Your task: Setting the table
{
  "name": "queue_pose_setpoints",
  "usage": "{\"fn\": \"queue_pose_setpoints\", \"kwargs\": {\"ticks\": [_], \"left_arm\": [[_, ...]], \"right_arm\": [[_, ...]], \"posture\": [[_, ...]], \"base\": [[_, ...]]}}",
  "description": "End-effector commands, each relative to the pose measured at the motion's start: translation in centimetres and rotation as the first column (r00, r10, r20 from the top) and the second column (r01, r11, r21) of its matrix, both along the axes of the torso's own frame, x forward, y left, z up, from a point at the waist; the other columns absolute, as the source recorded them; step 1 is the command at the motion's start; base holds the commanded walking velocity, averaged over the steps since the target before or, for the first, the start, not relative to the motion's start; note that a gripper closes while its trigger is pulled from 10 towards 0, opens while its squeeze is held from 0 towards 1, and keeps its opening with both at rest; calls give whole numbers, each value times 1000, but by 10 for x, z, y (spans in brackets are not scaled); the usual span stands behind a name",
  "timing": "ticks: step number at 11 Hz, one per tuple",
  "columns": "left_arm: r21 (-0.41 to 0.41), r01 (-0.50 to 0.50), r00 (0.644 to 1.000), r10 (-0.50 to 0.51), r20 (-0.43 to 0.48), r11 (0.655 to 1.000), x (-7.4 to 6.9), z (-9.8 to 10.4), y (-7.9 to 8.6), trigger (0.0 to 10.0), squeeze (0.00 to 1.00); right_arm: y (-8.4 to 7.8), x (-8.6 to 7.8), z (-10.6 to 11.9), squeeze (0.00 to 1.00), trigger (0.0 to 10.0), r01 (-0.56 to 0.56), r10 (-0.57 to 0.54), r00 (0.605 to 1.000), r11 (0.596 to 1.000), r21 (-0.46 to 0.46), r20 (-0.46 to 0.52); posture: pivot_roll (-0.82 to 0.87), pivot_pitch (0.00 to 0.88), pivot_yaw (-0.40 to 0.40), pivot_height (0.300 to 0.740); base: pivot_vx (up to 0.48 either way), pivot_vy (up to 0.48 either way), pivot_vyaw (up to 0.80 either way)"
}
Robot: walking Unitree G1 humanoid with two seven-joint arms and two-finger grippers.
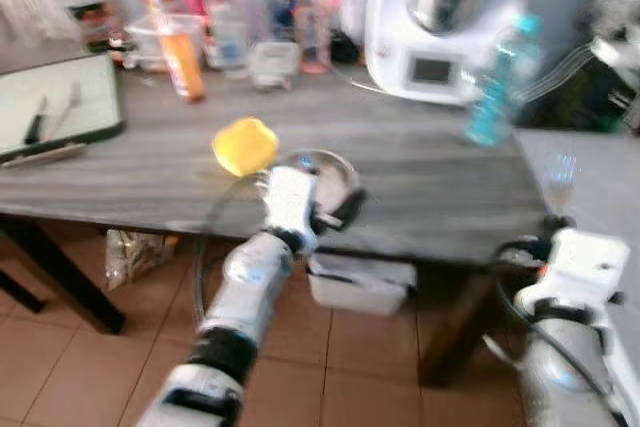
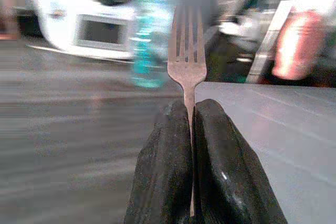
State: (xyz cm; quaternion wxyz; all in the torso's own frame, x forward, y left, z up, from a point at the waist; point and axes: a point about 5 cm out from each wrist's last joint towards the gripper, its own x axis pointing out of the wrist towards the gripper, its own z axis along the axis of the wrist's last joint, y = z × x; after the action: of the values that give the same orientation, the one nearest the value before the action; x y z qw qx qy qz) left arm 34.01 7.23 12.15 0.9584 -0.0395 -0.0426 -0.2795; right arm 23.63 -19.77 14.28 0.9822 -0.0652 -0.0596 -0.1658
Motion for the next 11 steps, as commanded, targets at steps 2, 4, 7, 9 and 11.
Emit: {"fn": "queue_pose_setpoints", "kwargs": {"ticks": [2,4,7,9,11], "left_arm": [[-6,16,1000,-16,24,1000,-1,6,-4,10000,0],[31,68,996,-70,60,997,-4,11,4,10000,0],[161,236,964,-252,83,958,-1,34,35,10000,0],[239,446,884,-466,32,863,-20,35,35,10000,0],[269,541,834,-549,-52,797,-32,22,40,10000,0]], "right_arm": [[0,-2,2,0,10000,-12,12,1000,1000,-23,0],[3,-1,0,0,10000,-37,37,999,999,-15,-9],[14,5,-3,0,10000,-102,103,995,995,7,-18],[26,12,-2,0,10000,-166,167,986,985,46,-16],[38,26,1,0,10000,-219,221,975,971,97,-9]], "posture": [[-64,62,28,740],[-57,66,26,740],[-45,71,21,740],[-13,83,18,740],[-6,93,20,740]], "base": [[206,0,0],[0,0,0],[0,0,0],[0,0,0],[0,0,0]]}}
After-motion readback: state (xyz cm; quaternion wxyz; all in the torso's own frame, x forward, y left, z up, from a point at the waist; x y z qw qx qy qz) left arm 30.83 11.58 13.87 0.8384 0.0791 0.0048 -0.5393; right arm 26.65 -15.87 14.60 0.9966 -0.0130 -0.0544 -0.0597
